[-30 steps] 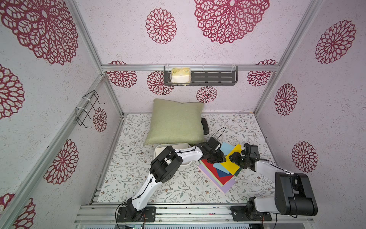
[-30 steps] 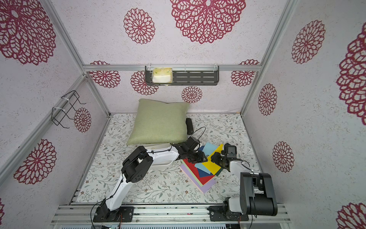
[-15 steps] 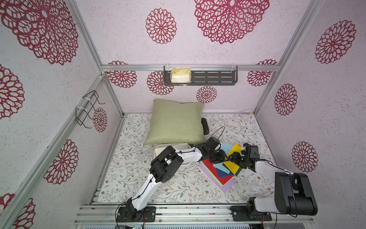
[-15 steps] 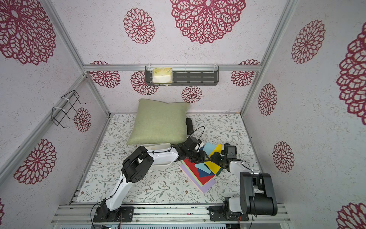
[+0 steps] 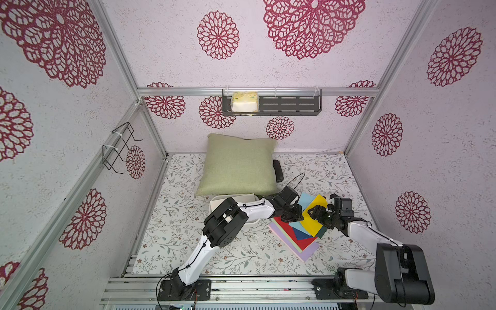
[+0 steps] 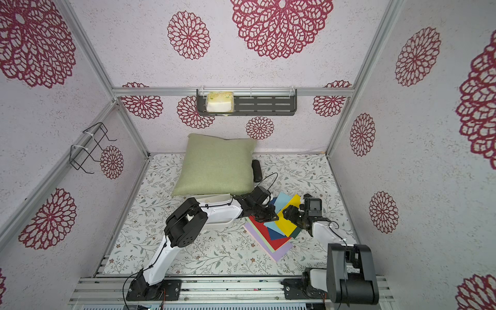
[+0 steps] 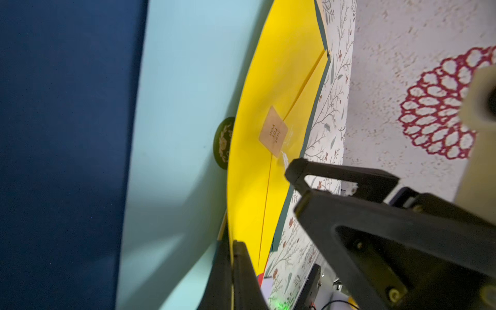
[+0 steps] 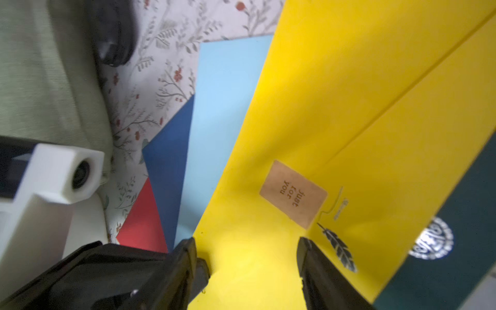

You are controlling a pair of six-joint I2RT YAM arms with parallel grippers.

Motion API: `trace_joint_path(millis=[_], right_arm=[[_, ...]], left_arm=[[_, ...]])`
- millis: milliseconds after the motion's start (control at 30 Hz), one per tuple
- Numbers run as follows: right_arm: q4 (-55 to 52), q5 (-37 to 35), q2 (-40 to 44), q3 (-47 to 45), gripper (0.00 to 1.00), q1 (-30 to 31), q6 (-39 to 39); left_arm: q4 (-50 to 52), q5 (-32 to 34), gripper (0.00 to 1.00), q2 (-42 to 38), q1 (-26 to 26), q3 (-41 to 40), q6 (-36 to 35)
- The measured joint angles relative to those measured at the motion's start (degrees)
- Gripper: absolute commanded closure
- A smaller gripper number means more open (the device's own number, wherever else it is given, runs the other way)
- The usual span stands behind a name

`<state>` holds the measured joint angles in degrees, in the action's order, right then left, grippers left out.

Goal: Put the sealed envelopes into the storage box
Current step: Pick up the envelope from the center of the board.

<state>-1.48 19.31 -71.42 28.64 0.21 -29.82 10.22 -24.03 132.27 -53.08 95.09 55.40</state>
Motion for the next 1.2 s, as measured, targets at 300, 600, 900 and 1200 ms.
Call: trace_joint_path(millis=[300, 600, 900, 1200], right_arm=[[9.86, 6.01, 20.00, -1.22, 0.27, 0.00, -3.61], [35.58, 16.57, 24.26, -10.14, 0.18, 2.29, -16.52], [54.99, 21.44, 19.91, -10.78, 0.26, 9.03, -27.89], [59.28, 21.44, 18.73, -9.75, 0.52, 13.00, -36.41]], left_arm=[[9.92, 7.26, 1.00, -19.28, 1.20, -1.49, -13.18], [2.58, 5.29, 1.00, -46.75, 6.19, -18.53, -18.12], [-7.76, 1.14, 1.00, -53.20, 6.16, -31.30, -15.65], [-14.58, 0.59, 1.00, -53.79, 6.21, -36.41, -12.15]])
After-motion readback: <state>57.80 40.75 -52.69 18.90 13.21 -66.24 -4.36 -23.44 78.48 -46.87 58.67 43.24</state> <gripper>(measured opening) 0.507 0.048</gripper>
